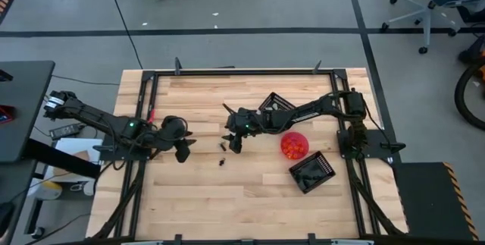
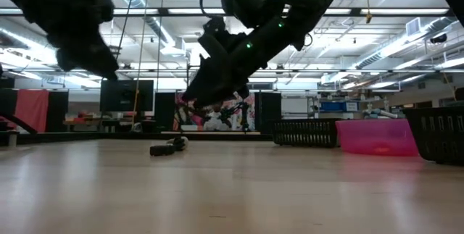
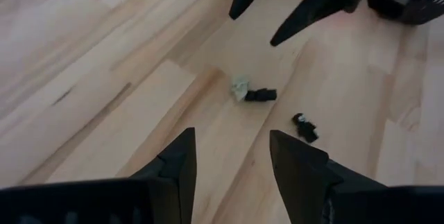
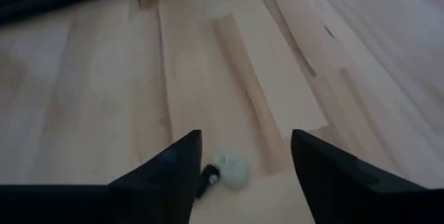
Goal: Sort Halloween decoration
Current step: Put the white skull toy into the top black basket
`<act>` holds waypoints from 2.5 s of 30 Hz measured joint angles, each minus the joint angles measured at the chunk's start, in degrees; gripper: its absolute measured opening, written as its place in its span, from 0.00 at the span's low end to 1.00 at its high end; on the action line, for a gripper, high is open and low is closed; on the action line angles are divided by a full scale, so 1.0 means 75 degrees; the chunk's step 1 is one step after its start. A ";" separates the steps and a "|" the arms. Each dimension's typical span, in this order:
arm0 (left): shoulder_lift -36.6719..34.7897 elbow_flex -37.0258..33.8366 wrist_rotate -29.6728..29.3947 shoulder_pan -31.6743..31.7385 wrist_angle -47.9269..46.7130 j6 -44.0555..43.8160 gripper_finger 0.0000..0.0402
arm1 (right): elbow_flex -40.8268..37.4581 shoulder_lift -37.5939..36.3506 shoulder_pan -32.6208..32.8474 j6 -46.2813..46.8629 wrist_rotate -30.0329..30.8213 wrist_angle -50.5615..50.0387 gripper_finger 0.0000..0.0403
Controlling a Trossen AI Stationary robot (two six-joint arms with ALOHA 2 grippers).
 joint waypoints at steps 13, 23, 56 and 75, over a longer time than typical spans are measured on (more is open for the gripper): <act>0.0038 -0.0107 -0.0186 0.0052 0.0076 -0.0160 0.39 | -0.0010 0.0604 0.0239 -0.1446 0.0004 0.0920 0.58; 0.0137 -0.0103 -0.0226 0.0102 0.0211 -0.0208 0.39 | 0.0076 0.1364 0.0241 -0.1596 0.0262 0.1513 0.54; 0.0160 -0.0107 -0.0255 0.0137 0.0302 -0.0132 0.39 | 0.0084 0.1475 0.0078 -0.1333 -0.0075 0.0787 0.24; 0.0160 -0.0104 -0.0465 0.0137 0.0381 -0.0187 0.39 | 0.0067 -0.0654 -0.0077 -0.1599 0.0042 -0.3481 0.26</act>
